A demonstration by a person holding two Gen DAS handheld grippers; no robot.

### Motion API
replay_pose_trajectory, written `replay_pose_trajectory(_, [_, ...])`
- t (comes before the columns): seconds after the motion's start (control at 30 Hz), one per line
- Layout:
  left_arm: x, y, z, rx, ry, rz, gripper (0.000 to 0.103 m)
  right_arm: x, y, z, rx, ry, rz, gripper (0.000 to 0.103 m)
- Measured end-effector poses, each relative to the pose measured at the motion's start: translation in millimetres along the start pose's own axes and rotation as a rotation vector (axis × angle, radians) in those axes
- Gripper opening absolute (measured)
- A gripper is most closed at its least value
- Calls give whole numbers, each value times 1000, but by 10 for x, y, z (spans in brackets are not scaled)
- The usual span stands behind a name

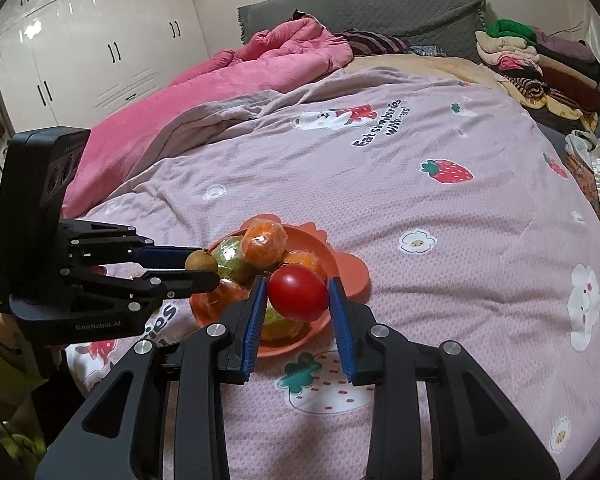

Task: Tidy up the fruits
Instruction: 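Carry the tomato and brown fruit over the plate and lower them with both grippers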

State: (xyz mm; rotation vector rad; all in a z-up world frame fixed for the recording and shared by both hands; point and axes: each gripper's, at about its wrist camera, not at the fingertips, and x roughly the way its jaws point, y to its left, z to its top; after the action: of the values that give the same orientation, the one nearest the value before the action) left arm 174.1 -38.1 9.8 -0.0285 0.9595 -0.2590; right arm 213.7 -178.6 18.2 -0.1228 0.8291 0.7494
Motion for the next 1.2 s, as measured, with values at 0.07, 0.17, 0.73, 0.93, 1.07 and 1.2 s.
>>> replay_pose_trajectory(0.07, [33, 0, 14, 2, 4, 0, 19, 44, -18, 9, 1, 5, 3, 30])
replay_pose_trajectory(0.17, [75, -15, 32, 7, 8, -3, 19, 109, -38, 16, 3, 12, 6, 30])
replay_pose_trajectory(0.73, [203, -8, 66, 9, 20, -8, 19, 290, -123, 18, 13, 34, 9, 30])
replay_pose_trajectory(0.93, [207, -7, 65, 10, 19, -7, 19, 346, -160, 19, 25, 40, 10, 30])
replay_pose_trajectory(1.07, [214, 3, 70, 11, 20, -5, 19, 373, -154, 31, 24, 44, 17, 30])
replay_pose_trajectory(1.2, [219, 17, 70, 8, 19, -4, 19, 419, -155, 39, 25, 54, 25, 30])
